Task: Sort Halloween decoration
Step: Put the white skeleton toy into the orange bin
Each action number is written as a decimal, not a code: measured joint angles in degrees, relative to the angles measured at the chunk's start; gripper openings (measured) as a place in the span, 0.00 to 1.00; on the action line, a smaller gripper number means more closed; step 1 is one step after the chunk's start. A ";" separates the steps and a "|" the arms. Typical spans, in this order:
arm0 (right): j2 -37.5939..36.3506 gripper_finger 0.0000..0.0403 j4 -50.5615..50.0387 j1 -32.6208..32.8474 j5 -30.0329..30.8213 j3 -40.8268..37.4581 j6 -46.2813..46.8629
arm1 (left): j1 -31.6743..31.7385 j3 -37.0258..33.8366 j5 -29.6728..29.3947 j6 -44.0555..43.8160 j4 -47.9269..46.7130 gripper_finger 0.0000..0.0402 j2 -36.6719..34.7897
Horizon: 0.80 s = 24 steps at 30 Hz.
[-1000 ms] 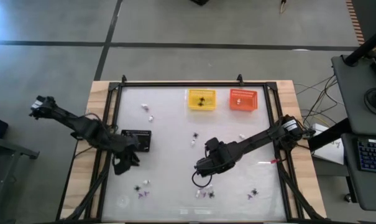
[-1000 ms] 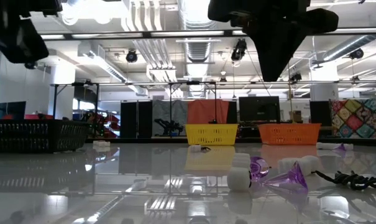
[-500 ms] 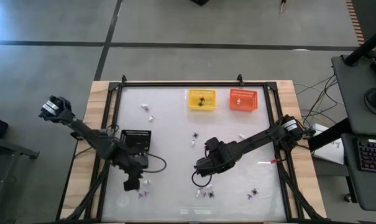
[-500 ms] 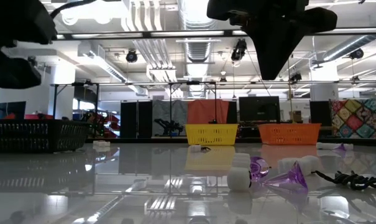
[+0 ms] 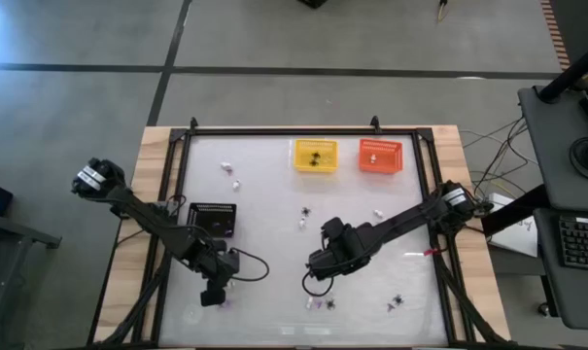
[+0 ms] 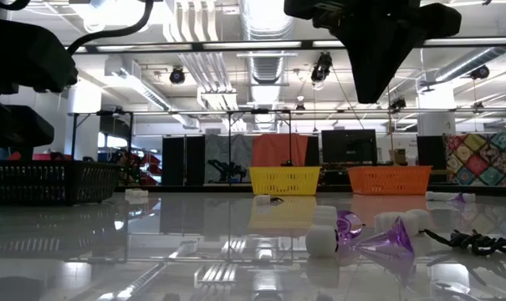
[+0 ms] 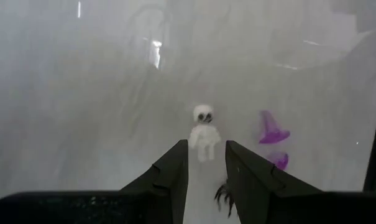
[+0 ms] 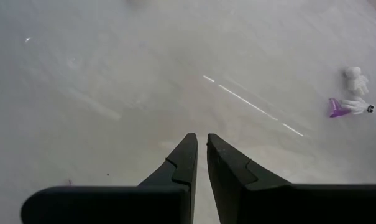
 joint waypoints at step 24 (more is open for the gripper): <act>-0.09 0.07 -0.41 1.15 0.02 0.00 -0.44 | -0.04 0.16 1.11 -2.28 1.82 0.18 4.79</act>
